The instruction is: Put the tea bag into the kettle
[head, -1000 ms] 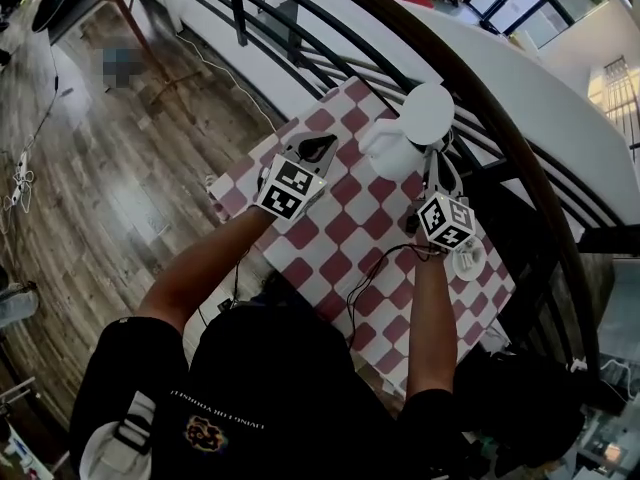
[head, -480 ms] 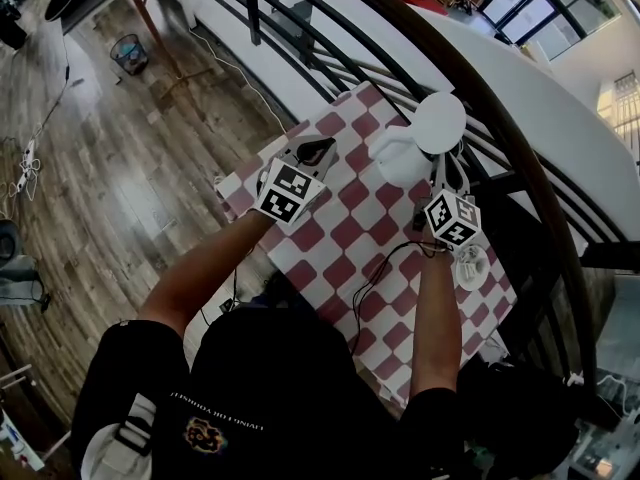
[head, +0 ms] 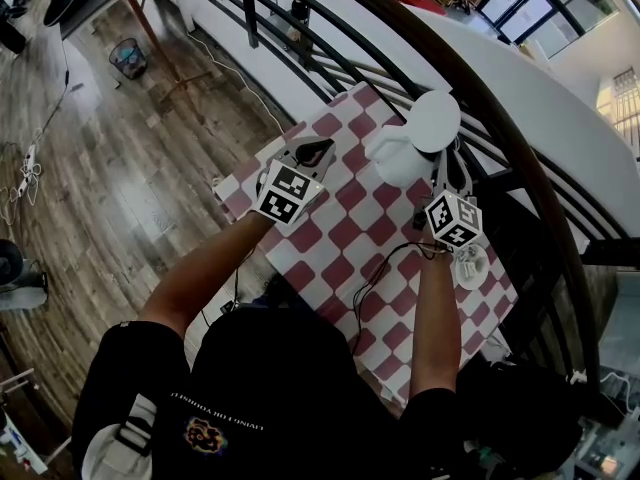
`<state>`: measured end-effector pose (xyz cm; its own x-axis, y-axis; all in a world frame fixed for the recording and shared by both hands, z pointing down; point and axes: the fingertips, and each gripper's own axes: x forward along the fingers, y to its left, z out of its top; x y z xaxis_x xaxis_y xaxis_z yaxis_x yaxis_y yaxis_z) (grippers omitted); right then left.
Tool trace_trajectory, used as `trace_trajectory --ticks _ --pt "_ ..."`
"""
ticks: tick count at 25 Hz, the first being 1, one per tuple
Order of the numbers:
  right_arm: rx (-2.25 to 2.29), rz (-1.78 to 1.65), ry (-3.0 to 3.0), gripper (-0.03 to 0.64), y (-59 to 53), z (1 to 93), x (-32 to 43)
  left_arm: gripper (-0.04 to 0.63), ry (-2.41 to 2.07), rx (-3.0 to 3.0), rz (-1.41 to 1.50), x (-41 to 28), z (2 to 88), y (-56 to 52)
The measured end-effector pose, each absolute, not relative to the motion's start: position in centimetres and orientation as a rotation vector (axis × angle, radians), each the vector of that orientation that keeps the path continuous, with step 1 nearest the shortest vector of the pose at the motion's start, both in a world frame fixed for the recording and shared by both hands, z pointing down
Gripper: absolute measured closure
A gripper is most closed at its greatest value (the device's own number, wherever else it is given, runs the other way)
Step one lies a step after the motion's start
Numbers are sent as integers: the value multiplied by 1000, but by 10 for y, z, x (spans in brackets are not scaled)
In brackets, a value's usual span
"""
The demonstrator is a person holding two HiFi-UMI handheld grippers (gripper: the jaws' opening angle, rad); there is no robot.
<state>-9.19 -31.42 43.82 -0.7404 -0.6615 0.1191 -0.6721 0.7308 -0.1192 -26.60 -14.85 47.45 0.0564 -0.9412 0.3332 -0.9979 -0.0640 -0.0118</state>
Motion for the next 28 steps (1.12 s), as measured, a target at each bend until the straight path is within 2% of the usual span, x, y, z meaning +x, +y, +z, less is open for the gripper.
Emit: trace_trajectory --ticks 28 --pt "1010 -44 -3033 589 -280 358 -108 597 -1950 2218 340 -239 446 -165"
